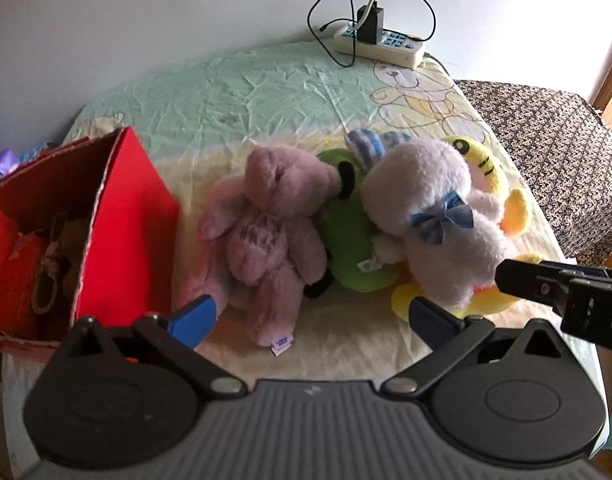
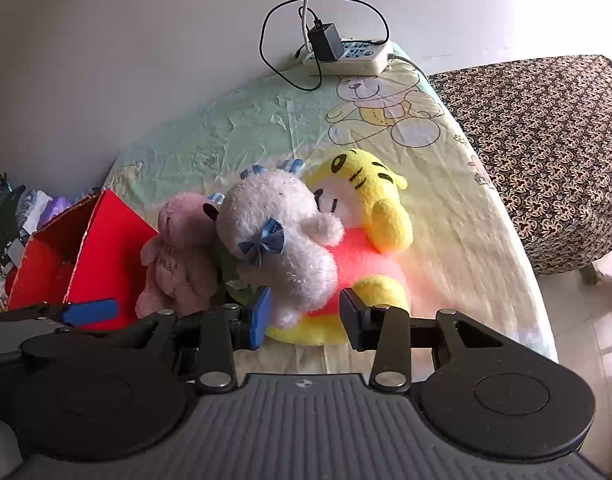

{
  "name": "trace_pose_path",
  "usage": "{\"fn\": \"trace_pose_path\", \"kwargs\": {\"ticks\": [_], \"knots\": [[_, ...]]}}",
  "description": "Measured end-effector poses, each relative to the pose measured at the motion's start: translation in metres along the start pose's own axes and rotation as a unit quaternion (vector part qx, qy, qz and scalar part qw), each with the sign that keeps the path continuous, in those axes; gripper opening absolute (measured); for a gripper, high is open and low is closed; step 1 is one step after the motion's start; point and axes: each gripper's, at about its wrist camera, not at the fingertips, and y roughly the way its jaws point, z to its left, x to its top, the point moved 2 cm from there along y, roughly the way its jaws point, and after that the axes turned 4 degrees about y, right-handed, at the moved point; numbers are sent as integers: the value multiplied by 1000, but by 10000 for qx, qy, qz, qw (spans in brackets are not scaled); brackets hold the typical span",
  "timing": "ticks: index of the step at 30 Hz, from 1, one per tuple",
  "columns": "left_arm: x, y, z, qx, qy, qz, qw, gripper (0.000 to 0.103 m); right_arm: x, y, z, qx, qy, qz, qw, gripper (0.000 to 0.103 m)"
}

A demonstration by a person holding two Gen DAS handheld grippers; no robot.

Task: Organize objects
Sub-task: 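Move the right gripper toward the white bunny plush with blue bow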

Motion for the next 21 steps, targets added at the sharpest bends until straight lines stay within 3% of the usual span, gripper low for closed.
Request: {"fn": "trace_pose_path", "kwargs": {"ticks": [10,21], "knots": [[0,5,2,41,67,133,9999,102,2,11,4,166,100,123,9997,33],[2,10,0,24,89,204,9997,99,6,14,4,423,83,24,9991,33]]}}
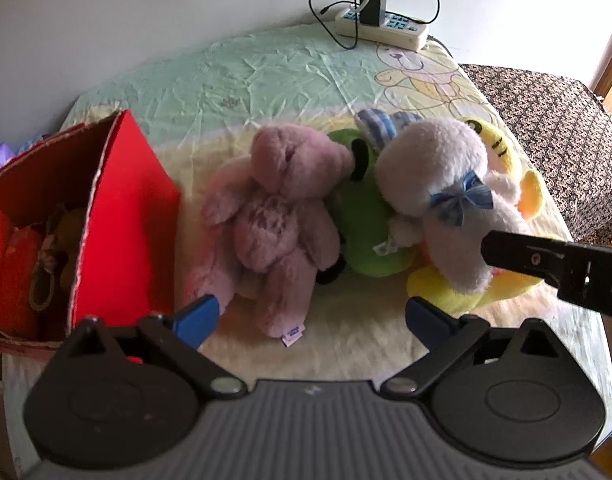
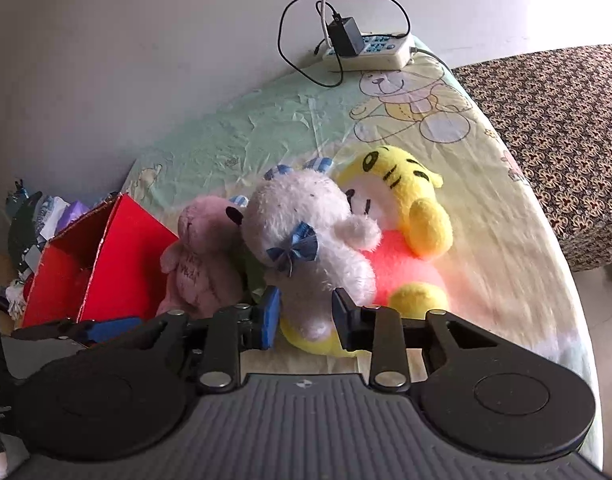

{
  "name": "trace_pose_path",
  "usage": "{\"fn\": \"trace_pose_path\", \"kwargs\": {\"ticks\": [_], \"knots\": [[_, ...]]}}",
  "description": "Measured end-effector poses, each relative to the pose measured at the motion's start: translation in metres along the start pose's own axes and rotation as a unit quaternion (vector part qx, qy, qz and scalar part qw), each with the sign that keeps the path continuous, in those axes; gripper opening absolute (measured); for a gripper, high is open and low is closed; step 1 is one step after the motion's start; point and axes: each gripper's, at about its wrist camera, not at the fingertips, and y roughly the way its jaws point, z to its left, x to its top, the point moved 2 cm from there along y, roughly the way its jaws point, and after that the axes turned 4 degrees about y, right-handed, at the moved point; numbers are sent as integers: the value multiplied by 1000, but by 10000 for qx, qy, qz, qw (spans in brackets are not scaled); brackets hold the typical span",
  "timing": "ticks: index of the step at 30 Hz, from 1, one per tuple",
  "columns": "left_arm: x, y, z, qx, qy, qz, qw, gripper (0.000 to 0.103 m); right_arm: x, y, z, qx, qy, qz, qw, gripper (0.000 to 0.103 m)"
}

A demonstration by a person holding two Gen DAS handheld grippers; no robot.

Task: Organize objects
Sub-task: 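Move the right gripper toward the white bunny plush with blue bow, then close the right gripper on the white bunny plush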

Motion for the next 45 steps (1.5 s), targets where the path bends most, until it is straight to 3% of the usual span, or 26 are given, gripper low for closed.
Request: {"fn": "trace_pose_path", "kwargs": {"ticks": [6,15,27,37,45], "knots": [[4,2,-5,-202,95,1,9998,92,4,-2,-8,91,-38,-95,9999,30],[18,7,-15,-771,53,-58,9970,94,20,-4,-28,314,184,-243,9990,31],[38,23,-35,-806,284,-50,9963,95,39,24,-52,895,693,58,9936,32],[51,40,-37,-837,326,17,9960,100,49,43,-55,1107,512,240,9922,34],[53,45,-31,-1328,122,34,9911,94,48,41,-50,1044,144,272,9941,30]]}}
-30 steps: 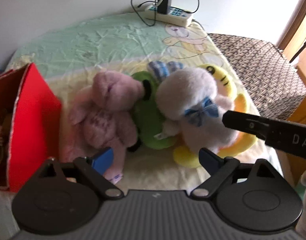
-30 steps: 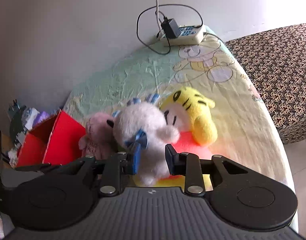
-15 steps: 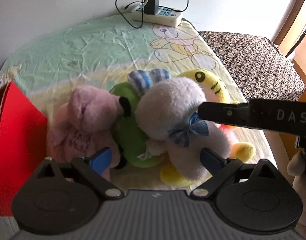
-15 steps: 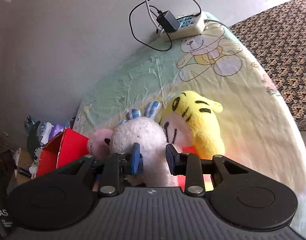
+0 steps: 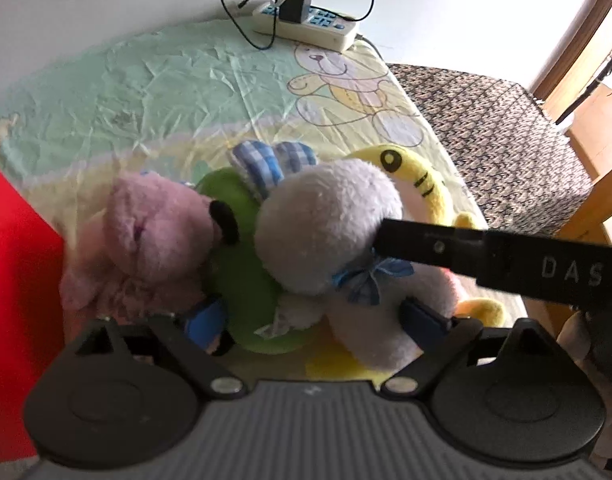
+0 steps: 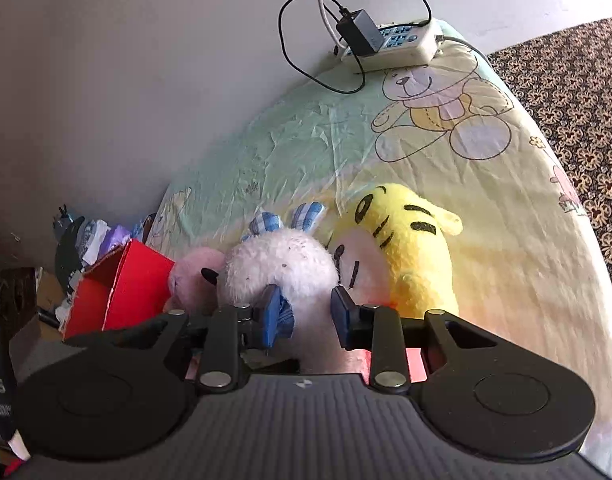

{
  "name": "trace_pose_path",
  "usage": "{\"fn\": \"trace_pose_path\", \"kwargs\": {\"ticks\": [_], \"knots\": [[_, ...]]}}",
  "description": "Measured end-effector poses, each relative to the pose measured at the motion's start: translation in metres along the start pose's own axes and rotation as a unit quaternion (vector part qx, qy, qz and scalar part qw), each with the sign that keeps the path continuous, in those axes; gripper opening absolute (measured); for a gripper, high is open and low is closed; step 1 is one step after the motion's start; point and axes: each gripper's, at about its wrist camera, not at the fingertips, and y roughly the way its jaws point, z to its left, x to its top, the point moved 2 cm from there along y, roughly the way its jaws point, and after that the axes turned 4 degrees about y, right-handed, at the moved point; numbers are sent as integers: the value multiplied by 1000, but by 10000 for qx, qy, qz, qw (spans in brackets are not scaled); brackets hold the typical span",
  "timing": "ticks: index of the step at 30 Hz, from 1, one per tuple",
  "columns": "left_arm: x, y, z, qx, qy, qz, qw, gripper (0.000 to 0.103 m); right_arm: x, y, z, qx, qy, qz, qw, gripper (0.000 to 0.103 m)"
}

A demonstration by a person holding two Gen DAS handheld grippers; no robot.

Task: Organize objects
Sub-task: 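Close the right gripper on the white bunny plush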

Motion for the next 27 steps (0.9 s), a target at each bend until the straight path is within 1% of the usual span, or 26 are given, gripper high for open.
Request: {"fn": "trace_pose_path", "kwargs": {"ticks": [4,6,8,11,16,18,20,21,23,25,27], "knots": [[-1,-2,-5,13,172,-31,9998,92,-1,1,8,-79,-417,120,9990,30],[-3,-3,-6,48,275,-51,9996,92,-2,2,9,-77,-501,185,9985,31],[-3,-2,-5,60,285,-42,9996,93,-1,4,9,-101,-445,153,9988,33],[0,0,0,58,157,-52,9998,96,0,7,6,-79,-297,48,9995,34],[2,0,-1,126,254,-185,9994,99,3,9,-5,71,210,-14,9998,35],[2,0,-1,88,235,-197,9995,99,3,4,-4,76,229,-70,9997,35],[1,-2,0,15,216,-214,9995,99,2,0,1,57,50,-128,9999,37],[0,-4,1,10,227,-229,9995,99,1,-1,4,38,-52,-160,9999,38],[-2,-6,1,17,234,-239,9994,99,1,-3,8,-48,-298,-265,9992,49],[-3,-8,2,-11,225,-243,9995,99,1,-1,13,-172,-551,-324,9978,56],[-4,-8,0,-60,265,-256,9993,99,2,6,12,-185,-637,-246,9975,57]]}}
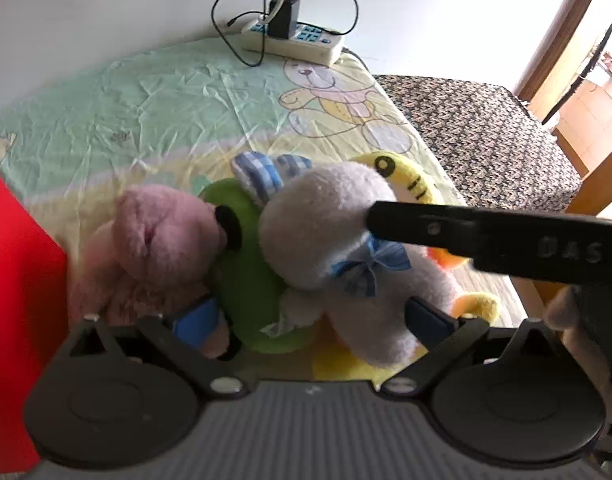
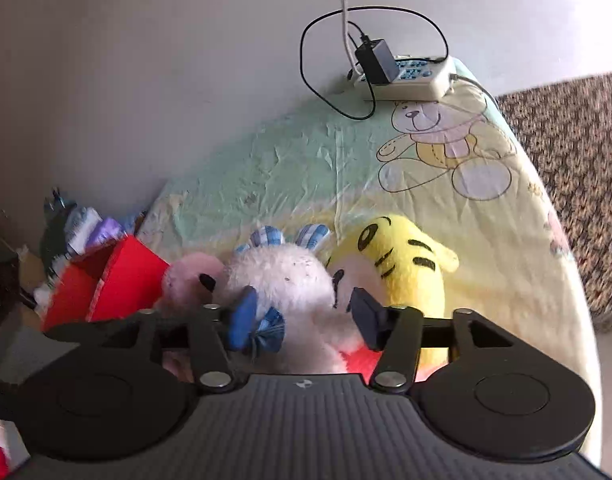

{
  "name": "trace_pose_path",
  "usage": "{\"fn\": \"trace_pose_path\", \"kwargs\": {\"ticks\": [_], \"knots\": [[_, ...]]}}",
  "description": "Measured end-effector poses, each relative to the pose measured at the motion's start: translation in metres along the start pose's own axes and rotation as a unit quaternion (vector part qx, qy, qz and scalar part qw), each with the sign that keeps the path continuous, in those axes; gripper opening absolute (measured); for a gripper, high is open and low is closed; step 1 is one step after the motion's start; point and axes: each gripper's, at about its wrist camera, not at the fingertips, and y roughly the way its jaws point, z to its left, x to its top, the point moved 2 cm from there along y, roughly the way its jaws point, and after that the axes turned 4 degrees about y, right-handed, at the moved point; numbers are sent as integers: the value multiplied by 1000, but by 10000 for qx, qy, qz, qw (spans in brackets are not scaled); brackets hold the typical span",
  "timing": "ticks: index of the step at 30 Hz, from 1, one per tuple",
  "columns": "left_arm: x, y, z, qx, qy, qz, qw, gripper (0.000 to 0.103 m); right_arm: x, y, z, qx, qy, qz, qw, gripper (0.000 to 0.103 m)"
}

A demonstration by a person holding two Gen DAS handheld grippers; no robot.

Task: Organize objects
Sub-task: 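Close the right gripper on the white bunny plush, then lift the bunny with the right gripper and carry it to the red box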

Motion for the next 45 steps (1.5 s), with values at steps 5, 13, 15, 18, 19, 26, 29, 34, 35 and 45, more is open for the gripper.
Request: {"fn": "trace_pose_path", "kwargs": {"ticks": [5,13,15,18,19,26,29,34,35,45], "knots": [[1,3,-3,75,60,-3,10000,96,-2,8,-9,396,469,234,9978,52],[-4,-4,-2,-299,-11,-96,9995,81,-16,9,-5,898,742,920,9889,34],[-7,-6,-9,-234,182,-102,9995,82,-20,9,-4,794,739,920,9898,30],[-11,-6,-15,-126,324,-123,9993,75,-25,8,-4,779,769,905,9899,29],[-13,-7,-15,-124,339,-134,9993,74,-25,7,-2,756,731,886,9905,29],[-20,-26,-16,-73,470,-373,9982,67,-27,-8,14,784,490,710,9932,25],[-25,-36,-15,-100,480,-455,9978,67,-29,-14,22,818,417,628,9938,25],[-32,-56,-16,-94,480,-636,9968,67,-31,-25,39,881,178,490,9947,25],[-34,-60,-17,-78,481,-675,9965,67,-32,-26,42,896,130,464,9948,25],[-51,-99,0,180,315,-1009,9942,67,-38,-32,85,1102,-249,338,9930,25]]}}
